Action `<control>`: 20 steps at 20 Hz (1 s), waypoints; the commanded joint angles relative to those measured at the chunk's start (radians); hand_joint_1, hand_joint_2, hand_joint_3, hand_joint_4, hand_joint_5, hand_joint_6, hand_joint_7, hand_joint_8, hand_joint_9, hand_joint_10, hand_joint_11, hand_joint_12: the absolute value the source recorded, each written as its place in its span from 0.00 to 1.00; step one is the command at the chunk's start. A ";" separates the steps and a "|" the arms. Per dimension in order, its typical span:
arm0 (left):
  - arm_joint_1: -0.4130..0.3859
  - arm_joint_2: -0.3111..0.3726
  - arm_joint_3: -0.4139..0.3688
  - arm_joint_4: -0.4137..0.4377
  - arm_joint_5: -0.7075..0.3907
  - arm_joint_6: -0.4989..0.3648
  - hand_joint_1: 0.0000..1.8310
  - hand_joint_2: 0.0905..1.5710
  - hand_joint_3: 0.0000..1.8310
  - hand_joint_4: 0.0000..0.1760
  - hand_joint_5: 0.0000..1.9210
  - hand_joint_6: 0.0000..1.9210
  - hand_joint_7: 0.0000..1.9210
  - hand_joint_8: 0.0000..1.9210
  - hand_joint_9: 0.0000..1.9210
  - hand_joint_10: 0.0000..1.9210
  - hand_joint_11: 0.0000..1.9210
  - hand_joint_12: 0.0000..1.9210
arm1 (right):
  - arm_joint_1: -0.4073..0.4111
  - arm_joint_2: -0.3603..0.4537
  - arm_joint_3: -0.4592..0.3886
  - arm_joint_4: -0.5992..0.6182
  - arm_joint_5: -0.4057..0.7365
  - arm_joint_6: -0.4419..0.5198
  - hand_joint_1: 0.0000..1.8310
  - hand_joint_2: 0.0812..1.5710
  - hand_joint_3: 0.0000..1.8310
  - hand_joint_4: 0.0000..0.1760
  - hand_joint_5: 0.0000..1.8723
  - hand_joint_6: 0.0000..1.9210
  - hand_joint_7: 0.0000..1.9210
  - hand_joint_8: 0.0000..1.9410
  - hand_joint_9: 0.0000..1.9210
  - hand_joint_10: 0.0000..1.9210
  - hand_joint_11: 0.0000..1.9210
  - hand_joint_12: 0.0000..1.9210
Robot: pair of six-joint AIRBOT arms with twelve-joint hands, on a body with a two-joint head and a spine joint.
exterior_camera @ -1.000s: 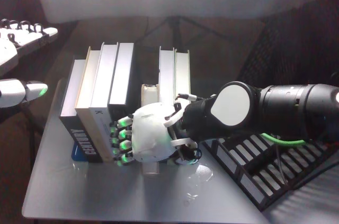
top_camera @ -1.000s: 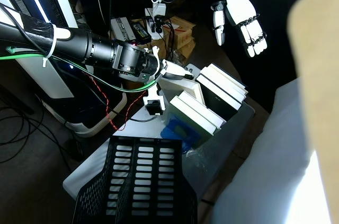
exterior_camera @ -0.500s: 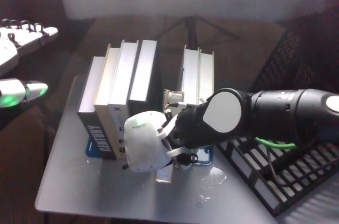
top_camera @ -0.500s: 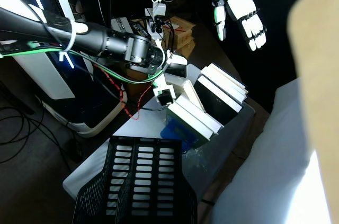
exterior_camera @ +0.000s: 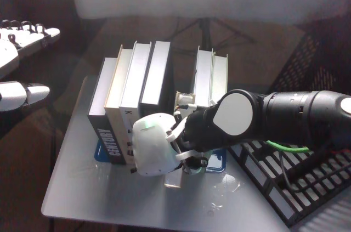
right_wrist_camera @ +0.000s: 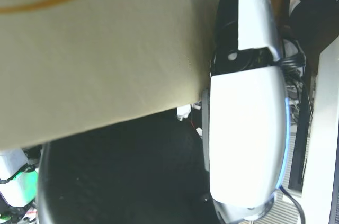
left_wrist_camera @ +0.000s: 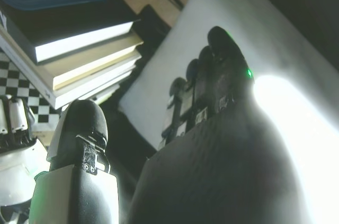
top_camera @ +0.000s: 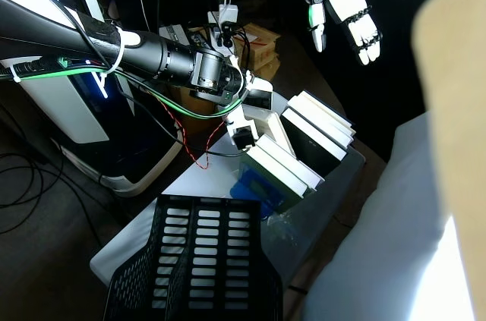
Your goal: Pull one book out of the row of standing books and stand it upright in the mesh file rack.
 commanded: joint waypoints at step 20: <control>0.003 0.022 -0.004 -0.023 -0.124 -0.001 0.29 0.83 0.00 0.46 0.00 0.00 0.00 0.00 0.00 0.00 0.00 0.18 | 0.014 0.037 0.003 0.015 -0.032 0.020 0.72 0.82 0.00 0.80 0.64 0.98 0.64 0.99 0.60 1.00 0.57 1.00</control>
